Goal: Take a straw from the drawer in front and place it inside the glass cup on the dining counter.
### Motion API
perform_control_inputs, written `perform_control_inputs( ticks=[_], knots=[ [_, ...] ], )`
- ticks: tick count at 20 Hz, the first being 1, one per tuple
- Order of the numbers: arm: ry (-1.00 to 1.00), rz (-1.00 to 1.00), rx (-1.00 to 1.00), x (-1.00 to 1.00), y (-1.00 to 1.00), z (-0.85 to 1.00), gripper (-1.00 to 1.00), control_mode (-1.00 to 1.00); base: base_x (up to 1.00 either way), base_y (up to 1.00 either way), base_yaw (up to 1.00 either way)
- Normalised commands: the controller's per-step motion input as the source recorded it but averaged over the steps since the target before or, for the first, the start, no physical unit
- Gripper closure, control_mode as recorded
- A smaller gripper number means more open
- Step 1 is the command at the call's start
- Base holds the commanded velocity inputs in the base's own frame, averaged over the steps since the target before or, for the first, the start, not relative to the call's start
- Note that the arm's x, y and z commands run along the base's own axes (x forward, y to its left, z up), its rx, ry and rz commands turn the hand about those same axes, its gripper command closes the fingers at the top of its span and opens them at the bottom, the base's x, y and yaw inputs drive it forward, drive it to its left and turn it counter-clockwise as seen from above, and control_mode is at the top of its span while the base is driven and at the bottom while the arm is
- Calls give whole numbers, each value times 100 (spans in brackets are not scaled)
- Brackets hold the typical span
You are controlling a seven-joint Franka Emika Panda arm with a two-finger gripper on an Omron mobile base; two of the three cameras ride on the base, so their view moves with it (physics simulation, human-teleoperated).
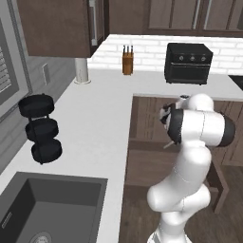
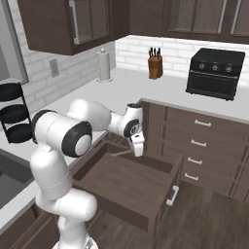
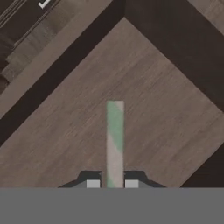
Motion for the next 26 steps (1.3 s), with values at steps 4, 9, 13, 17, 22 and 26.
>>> perform_control_inputs(
  ticks=[4, 9, 13, 17, 22, 26],
  knots=[
    [12, 31, 0, -3, 0, 100, 100, -100, 0, 0, 0],
    [3, 43, -5, -18, 3, 100, 100, -100, 0, 0, 0],
    [-6, 48, -10, -43, 0, 100, 100, -100, 0, 0, 0],
    [-14, 45, -9, -42, 3, 73, 100, -100, 0, 0, 0],
    [-25, 25, -1, -55, 0, 47, 100, -100, 0, 0, 0],
    [-29, 2, -1, -45, 14, 35, 100, -100, 0, 0, 0]
  ],
)
